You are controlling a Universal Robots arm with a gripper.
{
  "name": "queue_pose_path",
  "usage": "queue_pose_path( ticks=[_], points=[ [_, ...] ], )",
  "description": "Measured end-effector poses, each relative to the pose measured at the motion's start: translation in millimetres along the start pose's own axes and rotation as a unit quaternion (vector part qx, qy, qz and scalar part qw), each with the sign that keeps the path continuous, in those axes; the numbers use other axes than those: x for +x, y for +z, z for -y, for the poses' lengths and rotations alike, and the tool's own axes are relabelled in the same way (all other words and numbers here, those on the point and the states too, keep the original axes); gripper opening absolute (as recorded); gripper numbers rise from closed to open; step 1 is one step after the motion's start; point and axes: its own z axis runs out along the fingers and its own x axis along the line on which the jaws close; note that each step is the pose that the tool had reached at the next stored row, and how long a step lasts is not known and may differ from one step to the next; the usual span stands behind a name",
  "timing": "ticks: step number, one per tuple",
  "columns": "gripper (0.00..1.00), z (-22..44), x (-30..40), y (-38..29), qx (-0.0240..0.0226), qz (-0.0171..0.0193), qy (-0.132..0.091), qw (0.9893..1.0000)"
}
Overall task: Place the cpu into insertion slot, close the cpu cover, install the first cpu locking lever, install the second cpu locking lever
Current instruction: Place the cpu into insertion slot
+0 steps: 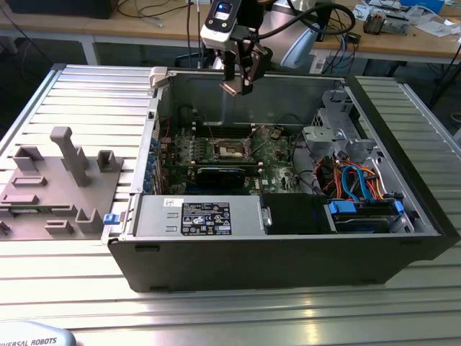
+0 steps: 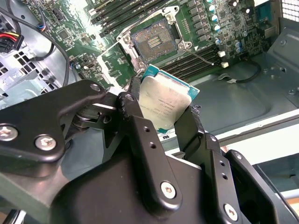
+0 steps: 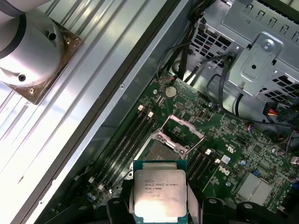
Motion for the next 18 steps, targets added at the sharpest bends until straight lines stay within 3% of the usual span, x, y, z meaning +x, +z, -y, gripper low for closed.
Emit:
queue_pose_path(
  ticks=[18],
  points=[
    [0.54,0.0,0.0,0.0,-0.0001,0.0006,0.007,1.0000]
  ],
)
